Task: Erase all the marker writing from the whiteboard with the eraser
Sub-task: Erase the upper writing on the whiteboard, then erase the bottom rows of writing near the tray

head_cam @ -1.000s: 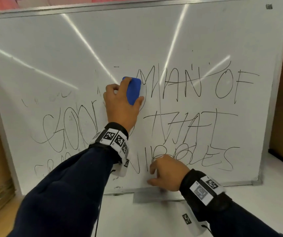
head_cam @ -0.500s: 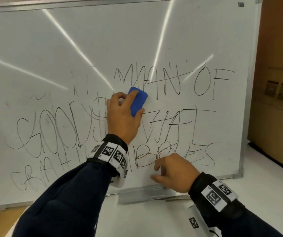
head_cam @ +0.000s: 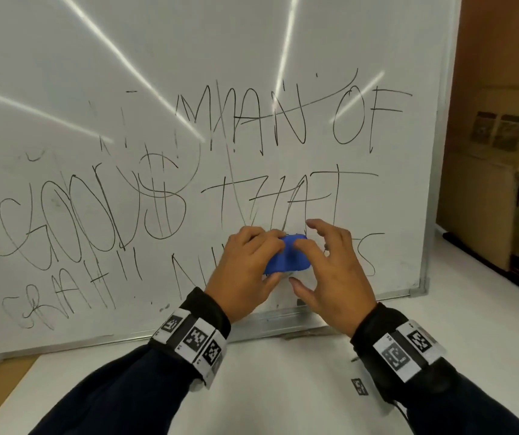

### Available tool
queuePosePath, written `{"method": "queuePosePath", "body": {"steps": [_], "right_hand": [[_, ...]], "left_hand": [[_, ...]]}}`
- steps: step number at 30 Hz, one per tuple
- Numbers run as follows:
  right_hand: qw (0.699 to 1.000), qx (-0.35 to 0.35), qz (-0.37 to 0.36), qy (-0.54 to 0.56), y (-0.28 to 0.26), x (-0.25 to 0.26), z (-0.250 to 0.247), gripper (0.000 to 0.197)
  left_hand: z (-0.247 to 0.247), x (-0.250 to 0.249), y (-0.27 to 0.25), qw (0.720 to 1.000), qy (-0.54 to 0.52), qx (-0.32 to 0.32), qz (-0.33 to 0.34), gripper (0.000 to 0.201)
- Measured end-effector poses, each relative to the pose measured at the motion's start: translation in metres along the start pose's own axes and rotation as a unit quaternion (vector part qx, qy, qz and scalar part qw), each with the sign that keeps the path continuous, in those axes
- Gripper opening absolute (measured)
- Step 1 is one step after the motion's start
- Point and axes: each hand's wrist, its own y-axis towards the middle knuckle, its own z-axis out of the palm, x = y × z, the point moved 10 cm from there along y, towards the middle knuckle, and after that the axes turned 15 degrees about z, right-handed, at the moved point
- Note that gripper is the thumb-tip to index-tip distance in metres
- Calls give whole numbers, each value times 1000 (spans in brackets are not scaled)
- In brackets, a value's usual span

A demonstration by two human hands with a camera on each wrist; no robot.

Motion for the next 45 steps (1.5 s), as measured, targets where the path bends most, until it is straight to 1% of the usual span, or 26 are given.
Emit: {"method": "queuePosePath", "body": {"steps": [2,3,5,7,9,11,12,13,16,18,20,23,26,27,30,31,32,33,36,38,39,40,41,42,44,45], "right_hand": [[999,30,-27,-28,-7,-1,10,55],[997,44,-42,-36,-9,-2,14,53],[995,68,-55,-45,-14,-7,20,49],[994,81,-48,-57,-13,-16,22,47],[993,93,-24,-67,-12,-32,22,45],[991,105,0,-80,-12,-52,20,42],[989,111,16,-91,-12,-64,18,43],[987,115,40,-105,-12,-79,15,45],[973,126,144,-128,-14,-126,5,54],[965,125,195,-125,-18,-149,-1,57],[956,122,245,-108,-23,-166,-4,61],[943,110,305,-78,-29,-186,-6,64],[940,109,319,-53,-31,-196,-6,63],[936,131,321,-57,-32,-198,-3,63],[914,243,305,-109,-42,-198,18,62],[911,258,298,-117,-44,-196,22,62],[915,254,291,-116,-43,-193,22,61],[925,233,281,-108,-39,-189,19,60],[960,118,243,-78,-17,-172,-2,54],[970,69,227,-61,-5,-163,-11,52],[970,65,226,-57,-3,-161,-10,52],[968,76,231,-60,-3,-162,-6,54],[963,105,240,-69,-7,-166,2,57],[952,150,251,-84,-14,-171,14,60],[921,251,271,-122,-32,-181,37,64],[912,275,276,-131,-38,-184,43,64]], "left_hand": [[14,-12,-1,998,-30,37,34,34],[18,-19,-1,997,-42,43,49,36],[24,-30,-2,996,-42,30,68,41],[27,-33,-5,999,-11,2,52,38],[34,-32,-14,1000,15,-24,8,35],[51,-33,-27,999,6,-22,-28,33],[63,-34,-33,999,-17,-1,-43,31],[78,-34,-37,996,-48,36,-59,30],[123,-36,-45,971,-115,193,-87,33],[142,-40,-46,951,-118,272,-83,35],[157,-45,-45,939,-95,324,-67,34],[171,-53,-41,932,-66,354,-51,26],[176,-52,-37,933,-50,353,-47,22],[177,-51,-38,934,-46,352,-47,23],[181,-50,-40,934,-40,352,-47,27],[181,-50,-41,934,-37,352,-45,29],[181,-50,-40,935,-32,351,-42,30],[181,-50,-40,936,-25,350,-39,31],[181,-53,-41,939,-11,343,-25,32],[181,-53,-41,936,-10,350,-25,32],[182,-52,-41,934,-10,357,-25,32],[182,-51,-40,930,-13,367,-26,32],[183,-49,-39,925,-18,378,-29,31],[185,-47,-38,921,-22,389,-34,31],[186,-43,-34,914,-32,402,-47,32],[186,-41,-32,912,-41,404,-55,32]]}}
